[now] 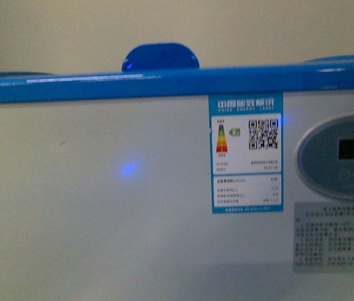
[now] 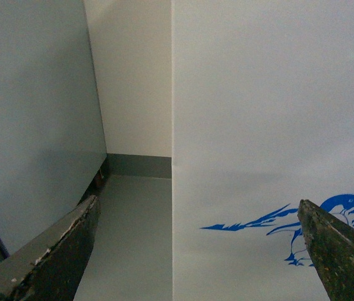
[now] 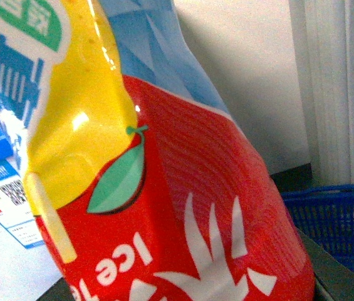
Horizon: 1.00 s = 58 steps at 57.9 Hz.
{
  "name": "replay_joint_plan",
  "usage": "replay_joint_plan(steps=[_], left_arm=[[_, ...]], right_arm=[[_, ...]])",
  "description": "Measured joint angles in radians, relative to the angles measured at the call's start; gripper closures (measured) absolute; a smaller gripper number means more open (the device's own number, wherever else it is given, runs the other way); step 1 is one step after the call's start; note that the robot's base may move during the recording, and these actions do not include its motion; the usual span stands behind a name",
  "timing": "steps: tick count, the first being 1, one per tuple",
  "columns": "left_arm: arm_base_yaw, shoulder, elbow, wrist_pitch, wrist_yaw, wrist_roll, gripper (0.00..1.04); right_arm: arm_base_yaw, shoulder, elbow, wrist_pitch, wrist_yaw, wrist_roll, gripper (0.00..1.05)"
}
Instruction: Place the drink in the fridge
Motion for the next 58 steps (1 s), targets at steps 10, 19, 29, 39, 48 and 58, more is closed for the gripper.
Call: replay_joint_plan(steps=[10, 19, 29, 39, 48, 58], left_arm=[[0.0, 0.0, 0.0, 0.0, 0.0, 0.0, 0.08], [0.0, 0.0, 0.0, 0.0, 0.0, 0.0, 0.08], [0.0, 0.0, 0.0, 0.0, 0.0, 0.0, 0.08], [0.0, 0.0, 0.0, 0.0, 0.0, 0.0, 0.08], [0.0, 0.0, 0.0, 0.0, 0.0, 0.0, 0.08], [0.139, 0.295, 0.078, 0.146, 0.296, -0.105, 0.08]], right_arm=[[0.0, 0.0, 0.0, 0.0, 0.0, -0.002, 0.55], [0.0, 0.0, 0.0, 0.001, 0.0, -0.002, 0.55], [0.0, 0.0, 0.0, 0.001, 0.0, -0.002, 0.55], [0.0, 0.0, 0.0, 0.002, 0.0, -0.002, 0.55], [0.0, 0.0, 0.0, 0.004, 0.0, -0.003, 0.55], [0.0, 0.0, 0.0, 0.004, 0.003, -0.002, 0.55]])
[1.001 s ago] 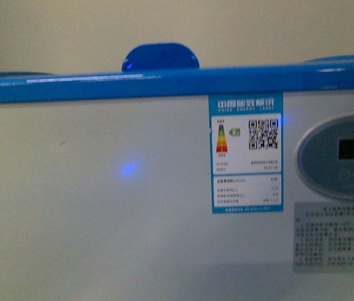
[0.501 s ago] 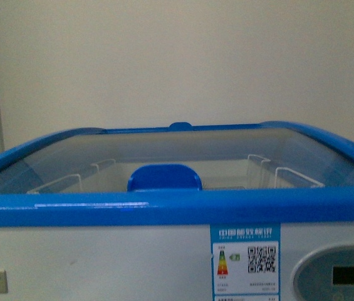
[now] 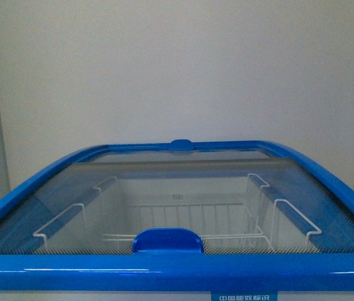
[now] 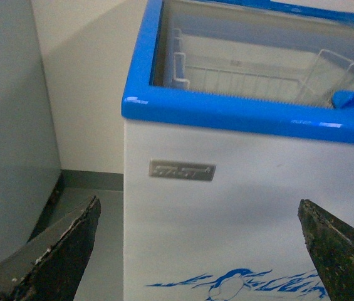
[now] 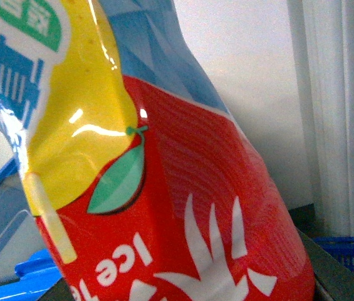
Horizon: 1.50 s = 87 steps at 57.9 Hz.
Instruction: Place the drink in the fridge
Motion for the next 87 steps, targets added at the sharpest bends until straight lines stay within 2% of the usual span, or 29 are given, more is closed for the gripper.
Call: replay_joint_plan(steps=[3, 6, 11, 26, 31, 39, 45, 52, 73, 87], left_arm=[[0.044, 0.241, 0.095, 0.183, 0.055, 0.011, 0.08], [0.047, 0.459, 0.221, 0.322, 0.087, 0.045, 0.08], [0.022, 0.718, 0.415, 0.38, 0.141, 0.153, 0.08], [-0.1, 0.992, 0.749, 0.242, 0.3, 0.428, 0.08], [-0.174, 1.032, 0.847, 0.13, 0.353, 0.574, 0.08], [-0.246, 1.071, 0.905, -0.043, 0.419, 0.758, 0.08], [-0.279, 1.117, 0.937, -0.141, 0.422, 0.857, 0.08], [-0.299, 1.191, 1.003, -0.178, 0.411, 0.944, 0.08], [-0.347, 1.344, 1.135, -0.261, 0.394, 1.069, 0.08], [-0.359, 1.419, 1.181, -0.263, 0.387, 1.084, 0.08]], right_arm=[[0.002, 0.0, 0.0, 0.0, -0.006, -0.002, 0.55], [0.002, 0.0, 0.0, 0.0, -0.003, -0.003, 0.55], [0.002, 0.0, 0.0, 0.0, 0.0, -0.003, 0.55], [0.002, 0.0, 0.0, 0.0, -0.002, -0.003, 0.55], [0.002, 0.0, 0.0, 0.0, -0.001, -0.003, 0.55], [0.002, 0.0, 0.0, 0.0, 0.0, -0.003, 0.55], [0.002, 0.0, 0.0, 0.0, -0.001, -0.003, 0.55], [0.002, 0.0, 0.0, 0.0, -0.001, -0.003, 0.55], [0.002, 0.0, 0.0, 0.0, -0.001, -0.003, 0.55], [0.002, 0.0, 0.0, 0.0, -0.001, -0.004, 0.55]])
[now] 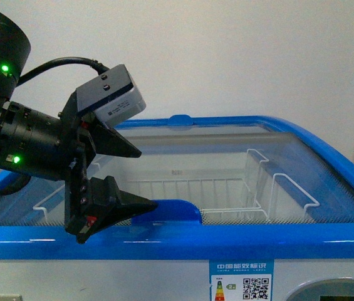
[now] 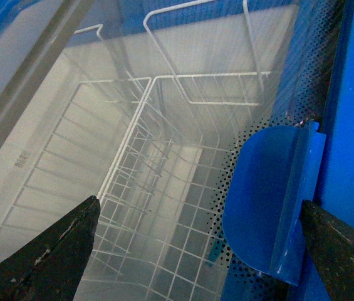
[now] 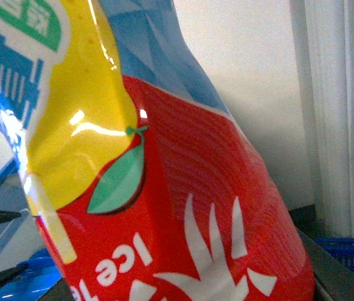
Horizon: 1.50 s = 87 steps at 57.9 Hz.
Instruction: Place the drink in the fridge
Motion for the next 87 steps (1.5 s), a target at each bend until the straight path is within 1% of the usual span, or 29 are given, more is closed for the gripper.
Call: replay_joint_plan(steps=[23, 29, 42, 46, 49, 52, 61, 65, 69, 72, 74, 77, 81, 86, 87], left_arm=[[-0.027, 0.135, 0.117, 0.0, 0.029, -0.003, 0.08], [-0.027, 0.2, 0.219, 0.003, 0.016, -0.006, 0.08], [-0.026, 0.381, 0.518, 0.028, -0.107, -0.052, 0.08], [-0.026, 0.455, 0.629, 0.063, -0.174, -0.087, 0.08], [-0.026, 0.487, 0.678, 0.084, -0.216, -0.098, 0.08], [-0.024, 0.531, 0.74, 0.127, -0.285, -0.137, 0.08], [-0.008, 0.564, 0.779, 0.23, -0.407, -0.235, 0.08], [0.021, 0.538, 0.731, 0.296, -0.46, -0.33, 0.08], [0.042, 0.488, 0.649, 0.336, -0.481, -0.421, 0.08], [0.054, 0.441, 0.578, 0.341, -0.497, -0.483, 0.08], [0.063, 0.386, 0.496, 0.343, -0.517, -0.536, 0.08], [0.071, 0.325, 0.407, 0.361, -0.521, -0.587, 0.08], [0.087, 0.164, 0.193, 0.377, -0.481, -0.737, 0.08], [0.115, -0.045, -0.056, 0.388, -0.414, -0.867, 0.08], [0.117, -0.087, -0.108, 0.402, -0.436, -0.879, 0.09]], right_arm=[[0.0, 0.0, 0.0, 0.0, 0.0, 0.0, 0.55], [0.0, 0.0, 0.0, 0.0, 0.0, 0.0, 0.55], [0.0, 0.0, 0.0, 0.0, 0.0, 0.0, 0.55], [0.0, 0.0, 0.0, 0.0, 0.0, 0.0, 0.55], [0.0, 0.0, 0.0, 0.0, 0.0, 0.0, 0.56], [0.0, 0.0, 0.0, 0.0, 0.0, 0.0, 0.56], [0.0, 0.0, 0.0, 0.0, 0.0, 0.0, 0.56], [0.0, 0.0, 0.0, 0.0, 0.0, 0.0, 0.56], [0.0, 0.0, 0.0, 0.0, 0.0, 0.0, 0.56], [0.0, 0.0, 0.0, 0.0, 0.0, 0.0, 0.56], [0.0, 0.0, 0.0, 0.0, 0.0, 0.0, 0.56], [0.0, 0.0, 0.0, 0.0, 0.0, 0.0, 0.56], [0.0, 0.0, 0.0, 0.0, 0.0, 0.0, 0.56], [0.0, 0.0, 0.0, 0.0, 0.0, 0.0, 0.56], [0.0, 0.0, 0.0, 0.0, 0.0, 0.0, 0.56]])
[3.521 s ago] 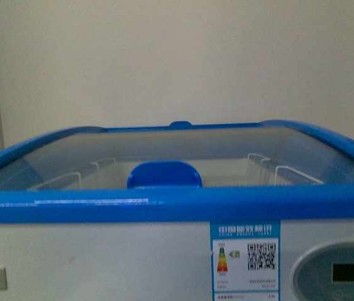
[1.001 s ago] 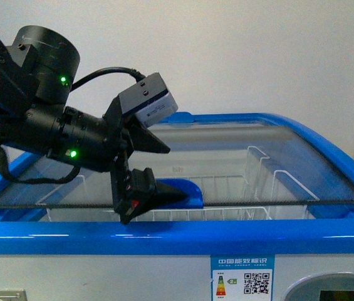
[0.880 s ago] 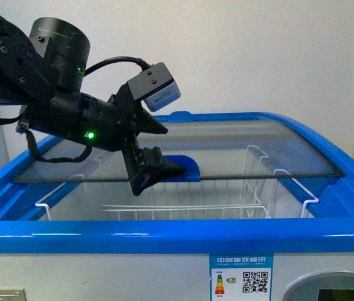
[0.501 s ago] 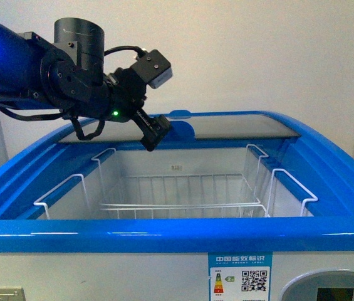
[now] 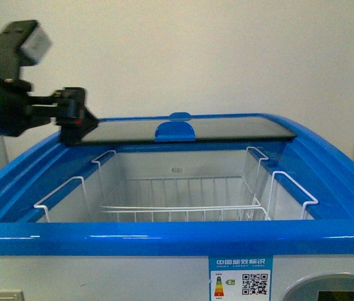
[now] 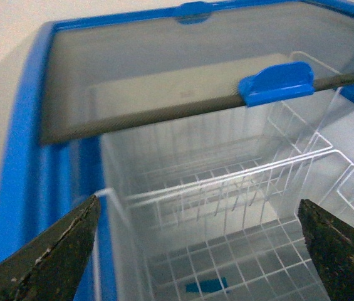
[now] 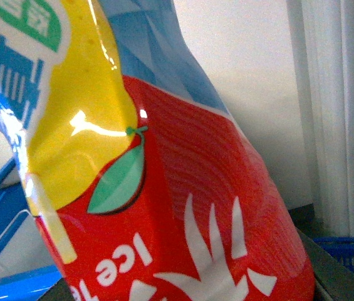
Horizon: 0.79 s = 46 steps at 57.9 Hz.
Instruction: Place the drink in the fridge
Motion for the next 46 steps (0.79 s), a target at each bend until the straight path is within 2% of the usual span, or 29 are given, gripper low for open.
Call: replay_joint_plan(steps=[1, 3, 6, 8, 11, 13, 18, 27, 32, 36, 46], left_arm=[[0.007, -0.068, -0.094, 0.077, -0.09, -0.024, 0.15], [0.026, -0.156, -0.215, 0.189, -0.185, -0.048, 0.21], [0.067, -0.281, -0.368, 0.287, -0.229, -0.064, 0.3], [0.095, -0.391, -0.486, 0.304, -0.251, -0.076, 0.37], [0.112, -0.568, -0.657, 0.274, -0.262, -0.089, 0.48], [0.111, -0.693, -0.764, 0.229, -0.253, -0.09, 0.55], [0.105, -0.978, -0.98, 0.099, -0.243, -0.092, 0.73], [0.105, -1.158, -1.046, 0.075, -0.246, -0.097, 1.03], [0.105, -1.197, -1.072, 0.056, -0.248, -0.099, 1.02], [0.105, -1.225, -1.089, 0.04, -0.248, -0.099, 1.02], [0.105, -1.289, -1.11, 0.0, -0.248, -0.099, 1.02]], right_arm=[[0.0, 0.0, 0.0, 0.0, 0.0, 0.0, 0.56], [0.0, 0.0, 0.0, 0.0, 0.0, 0.0, 0.56], [0.0, 0.001, 0.0, -0.002, -0.008, -0.004, 0.56], [-0.026, 0.025, 0.039, -0.101, -0.082, -0.045, 0.56], [-0.061, 0.09, 0.139, -0.31, -0.201, -0.169, 0.56], [-0.047, 0.146, 0.18, -0.361, -0.235, -0.261, 0.56], [0.067, 0.322, 0.256, -0.297, -0.243, -0.532, 0.56], [0.201, 0.673, 0.466, -0.257, -0.201, -0.966, 0.56], [0.22, 0.89, 0.591, -0.285, -0.154, -1.213, 0.56], [0.223, 1.059, 0.712, -0.293, -0.082, -1.336, 0.56], [0.246, 1.356, 0.993, -0.344, 0.031, -1.398, 0.56]])
